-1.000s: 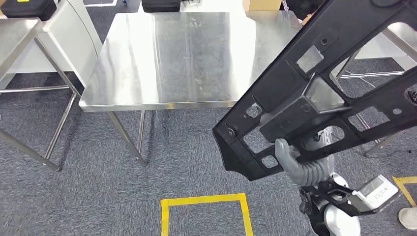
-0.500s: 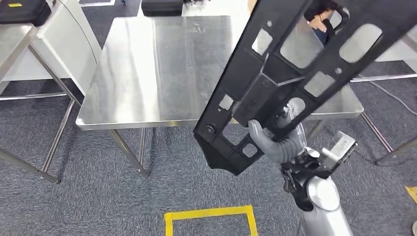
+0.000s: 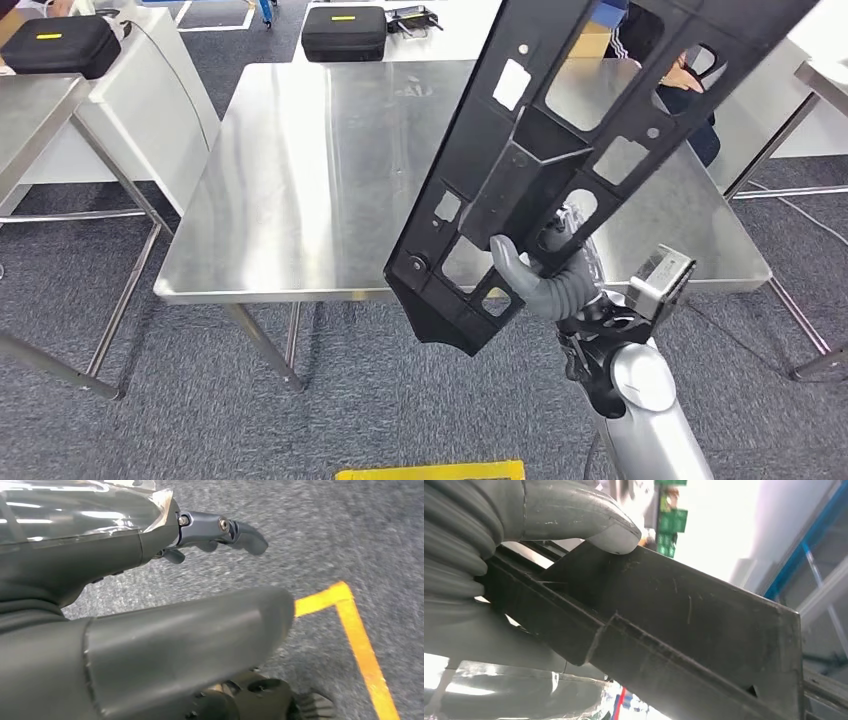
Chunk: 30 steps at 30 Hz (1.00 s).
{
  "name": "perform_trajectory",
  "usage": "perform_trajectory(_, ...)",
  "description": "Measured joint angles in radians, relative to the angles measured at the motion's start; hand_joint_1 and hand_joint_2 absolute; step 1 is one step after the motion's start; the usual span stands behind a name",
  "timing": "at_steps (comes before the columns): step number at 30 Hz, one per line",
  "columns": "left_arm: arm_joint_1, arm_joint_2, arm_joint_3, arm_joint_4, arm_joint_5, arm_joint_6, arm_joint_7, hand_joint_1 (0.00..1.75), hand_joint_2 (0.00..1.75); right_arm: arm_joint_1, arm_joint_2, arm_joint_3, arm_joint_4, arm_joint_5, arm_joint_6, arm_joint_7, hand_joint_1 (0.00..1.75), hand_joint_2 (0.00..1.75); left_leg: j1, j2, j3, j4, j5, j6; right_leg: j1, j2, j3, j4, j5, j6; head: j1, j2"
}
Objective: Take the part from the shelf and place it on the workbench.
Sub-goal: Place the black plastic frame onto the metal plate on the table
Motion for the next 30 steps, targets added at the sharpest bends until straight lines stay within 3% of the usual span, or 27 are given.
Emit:
perform_trajectory(1, -0.002, 0.000, 0.000, 0.000, -0.004, -0.001, 0.000, 0.00, 0.00, -0.003, 0.000, 0.001, 0.000, 0.002, -0.005, 0.002, 1.64, 1.75, 0.001, 0.003, 0.001, 0.024, 0.006, -0.004, -0.003, 0.004, 0.015, -0.003, 0.000, -0.013, 0.000, 0.000)
perform_trajectory(2, -0.004, 0.000, -0.001, 0.000, -0.006, -0.001, 0.000, 0.00, 0.00, -0.007, 0.001, 0.001, 0.001, 0.007, -0.011, 0.005, 1.64, 1.75, 0.003, 0.005, -0.018, 0.065, 0.005, -0.008, -0.005, 0.007, 0.028, -0.004, 0.000, -0.025, -0.002, 0.000)
perform_trajectory(4, -0.008, 0.000, -0.002, 0.000, -0.010, -0.002, 0.004, 0.00, 0.00, -0.013, 0.001, 0.004, 0.003, 0.027, -0.026, 0.015, 1.64, 1.75, 0.005, 0.008, -0.095, 0.182, -0.028, -0.016, -0.004, 0.008, 0.048, -0.004, -0.011, -0.046, -0.004, 0.000)
perform_trajectory(6, -0.006, -0.001, -0.004, 0.000, -0.013, -0.003, 0.007, 0.00, 0.00, -0.016, 0.001, 0.010, 0.008, 0.060, -0.042, 0.027, 1.64, 1.75, 0.005, 0.008, -0.184, 0.268, -0.086, -0.022, -0.001, 0.012, 0.061, -0.004, -0.026, -0.052, -0.005, 0.000)
perform_trajectory(7, -0.004, -0.001, -0.004, 0.000, -0.015, -0.004, 0.007, 0.00, 0.00, -0.017, 0.001, 0.015, 0.012, 0.081, -0.052, 0.034, 1.64, 1.75, 0.005, 0.008, -0.213, 0.273, -0.100, -0.022, 0.001, 0.014, 0.069, -0.004, -0.034, -0.052, -0.005, 0.000)
perform_trajectory(8, -0.002, -0.001, -0.005, 0.000, -0.018, -0.004, 0.007, 0.00, 0.00, -0.019, 0.000, 0.021, 0.016, 0.105, -0.063, 0.040, 1.64, 1.75, 0.004, 0.008, -0.229, 0.249, -0.091, -0.020, 0.002, 0.017, 0.079, -0.004, -0.043, -0.051, -0.005, 0.000)
perform_trajectory(9, -0.002, -0.001, -0.006, 0.000, -0.021, -0.005, 0.006, 0.00, 0.00, -0.024, 0.000, 0.027, 0.021, 0.130, -0.075, 0.044, 1.64, 1.75, 0.003, 0.008, -0.231, 0.200, -0.056, -0.016, 0.004, 0.019, 0.090, -0.004, -0.051, -0.049, -0.005, 0.000)
perform_trajectory(11, -0.002, 0.000, -0.009, 0.000, -0.026, -0.006, 0.005, 0.00, 0.00, -0.037, 0.000, 0.042, 0.033, 0.171, -0.095, 0.051, 1.64, 1.75, -0.003, 0.007, -0.220, 0.089, 0.060, 0.002, 0.007, 0.021, 0.106, -0.004, -0.067, -0.044, -0.003, 0.000)
perform_trajectory(13, -0.001, 0.002, -0.011, 0.000, -0.029, -0.006, 0.005, 0.00, 0.00, -0.050, 0.001, 0.055, 0.047, 0.194, -0.106, 0.055, 1.64, 1.75, -0.014, 0.004, -0.213, 0.036, 0.130, 0.017, 0.008, 0.024, 0.114, -0.004, -0.078, -0.035, 0.001, 0.000)
perform_trajectory(15, -0.003, 0.002, -0.016, 0.000, -0.030, -0.004, 0.006, 0.00, 0.00, -0.061, 0.001, 0.066, 0.059, 0.215, -0.115, 0.061, 1.64, 1.75, -0.019, 0.003, -0.209, 0.026, 0.136, 0.023, 0.010, 0.025, 0.118, -0.007, -0.086, -0.024, 0.003, 0.000)
perform_trajectory(17, -0.007, 0.000, -0.019, 0.000, -0.031, -0.001, 0.007, 0.00, 0.00, -0.071, 0.000, 0.074, 0.069, 0.238, -0.124, 0.065, 1.64, 1.75, -0.012, 0.004, -0.194, 0.011, 0.140, 0.028, 0.011, 0.022, 0.108, 0.011, -0.098, -0.015, 0.004, 0.000)
perform_trajectory(19, -0.013, -0.001, -0.020, 0.000, -0.033, 0.003, 0.012, 0.00, 0.00, -0.086, 0.000, 0.083, 0.082, 0.255, -0.131, 0.068, 1.64, 1.75, -0.007, 0.005, -0.179, -0.001, 0.139, 0.034, 0.009, 0.019, 0.055, 0.105, -0.130, -0.014, 0.006, 0.000)
perform_trajectory(21, -0.017, -0.003, -0.021, 0.000, -0.033, 0.005, 0.018, 0.00, 0.00, -0.101, 0.001, 0.091, 0.100, 0.269, -0.138, 0.073, 1.64, 1.75, -0.005, 0.004, -0.173, -0.002, 0.131, 0.036, 0.004, 0.018, -0.032, 0.240, -0.162, -0.010, 0.007, 0.000)
perform_trajectory(22, -0.017, -0.005, -0.021, 0.000, -0.033, 0.006, 0.022, 0.00, 0.00, -0.106, 0.001, 0.096, 0.111, 0.276, -0.142, 0.076, 1.64, 1.75, -0.005, 0.004, -0.168, -0.002, 0.125, 0.035, 0.000, 0.018, -0.064, 0.277, -0.161, -0.003, 0.007, 0.000)
perform_trajectory(23, -0.016, -0.007, -0.021, 0.000, -0.033, 0.009, 0.025, 0.00, 0.00, -0.111, 0.001, 0.101, 0.121, 0.287, -0.147, 0.081, 1.64, 1.75, -0.003, 0.002, -0.161, -0.001, 0.119, 0.033, -0.004, 0.017, -0.078, 0.276, -0.145, 0.007, 0.007, 0.000)
perform_trajectory(24, -0.016, -0.009, -0.021, 0.000, -0.033, 0.012, 0.027, 0.00, 0.00, -0.119, 0.002, 0.106, 0.132, 0.304, -0.153, 0.087, 1.64, 1.75, -0.001, 0.001, -0.152, -0.001, 0.112, 0.029, -0.008, 0.016, -0.070, 0.233, -0.111, 0.021, 0.007, 0.000)
perform_trajectory(26, -0.016, -0.012, -0.021, 0.000, -0.035, 0.018, 0.031, 0.00, 0.00, -0.149, 0.004, 0.120, 0.158, 0.350, -0.169, 0.106, 1.64, 1.75, 0.001, -0.002, -0.136, 0.004, 0.093, 0.017, -0.016, 0.010, -0.020, 0.095, -0.034, 0.045, 0.009, 0.000)
perform_trajectory(28, -0.020, -0.013, -0.021, 0.000, -0.040, 0.021, 0.037, 0.00, 0.00, -0.192, 0.011, 0.143, 0.195, 0.417, -0.189, 0.134, 1.64, 1.75, -0.003, -0.002, -0.132, 0.010, 0.078, 0.008, -0.020, 0.010, 0.014, 0.013, 0.001, 0.040, 0.008, 0.000)
perform_trajectory(30, -0.023, -0.014, -0.023, 0.000, -0.045, 0.023, 0.044, 0.00, 0.00, -0.232, 0.023, 0.170, 0.235, 0.492, -0.208, 0.162, 1.64, 1.75, -0.005, -0.002, -0.133, 0.013, 0.074, 0.019, -0.020, 0.014, 0.018, 0.004, 0.001, 0.025, 0.006, 0.000)
